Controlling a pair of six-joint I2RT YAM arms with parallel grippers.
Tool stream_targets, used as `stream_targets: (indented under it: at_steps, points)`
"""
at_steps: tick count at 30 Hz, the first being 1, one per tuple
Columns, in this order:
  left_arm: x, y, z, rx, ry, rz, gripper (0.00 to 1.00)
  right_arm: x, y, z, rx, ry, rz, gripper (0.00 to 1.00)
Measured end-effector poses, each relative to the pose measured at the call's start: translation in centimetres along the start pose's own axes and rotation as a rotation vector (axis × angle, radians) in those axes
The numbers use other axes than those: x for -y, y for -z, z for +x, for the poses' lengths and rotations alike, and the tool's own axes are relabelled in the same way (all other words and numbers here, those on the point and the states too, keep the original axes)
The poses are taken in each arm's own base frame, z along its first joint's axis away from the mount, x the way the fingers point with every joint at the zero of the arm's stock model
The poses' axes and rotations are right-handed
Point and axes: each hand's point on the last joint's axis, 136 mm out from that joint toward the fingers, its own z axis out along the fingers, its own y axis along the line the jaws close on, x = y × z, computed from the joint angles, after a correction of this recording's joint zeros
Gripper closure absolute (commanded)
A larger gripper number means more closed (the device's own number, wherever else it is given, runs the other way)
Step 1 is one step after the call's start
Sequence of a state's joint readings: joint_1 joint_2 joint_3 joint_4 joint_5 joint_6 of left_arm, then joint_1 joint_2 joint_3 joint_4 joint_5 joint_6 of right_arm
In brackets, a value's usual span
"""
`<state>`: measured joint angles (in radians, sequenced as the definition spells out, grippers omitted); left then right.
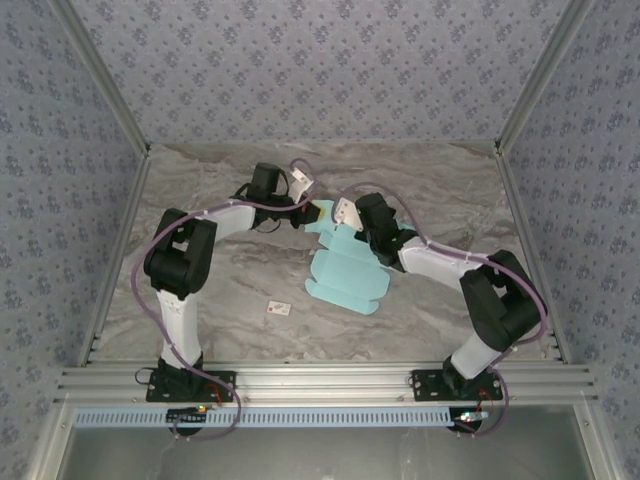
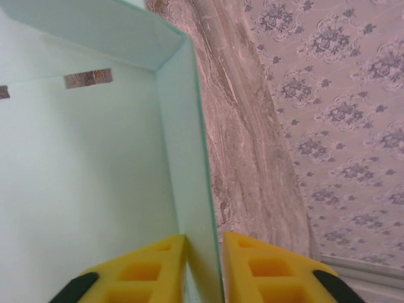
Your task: Fold the paper box
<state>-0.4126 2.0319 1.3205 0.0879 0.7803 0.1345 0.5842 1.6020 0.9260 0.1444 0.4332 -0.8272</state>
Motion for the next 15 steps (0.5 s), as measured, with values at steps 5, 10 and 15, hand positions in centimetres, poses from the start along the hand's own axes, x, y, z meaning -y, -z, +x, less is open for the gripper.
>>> stream_targets:
  at_steps: [5,10,15]
  points:
    - [0.4,0.5,-0.2,-0.008,-0.044,-0.001,1.00,1.2,0.8,0.5,0.005,-0.059,-0.053,0.62]
    - [0.2,0.9,-0.4,-0.007,-0.064,-0.009,1.00,2.1,1.2,1.0,0.004,-0.115,-0.126,0.58]
    - [0.0,1.0,-0.2,-0.011,-0.067,-0.015,1.00,1.7,1.6,2.0,-0.014,-0.176,-0.250,0.54]
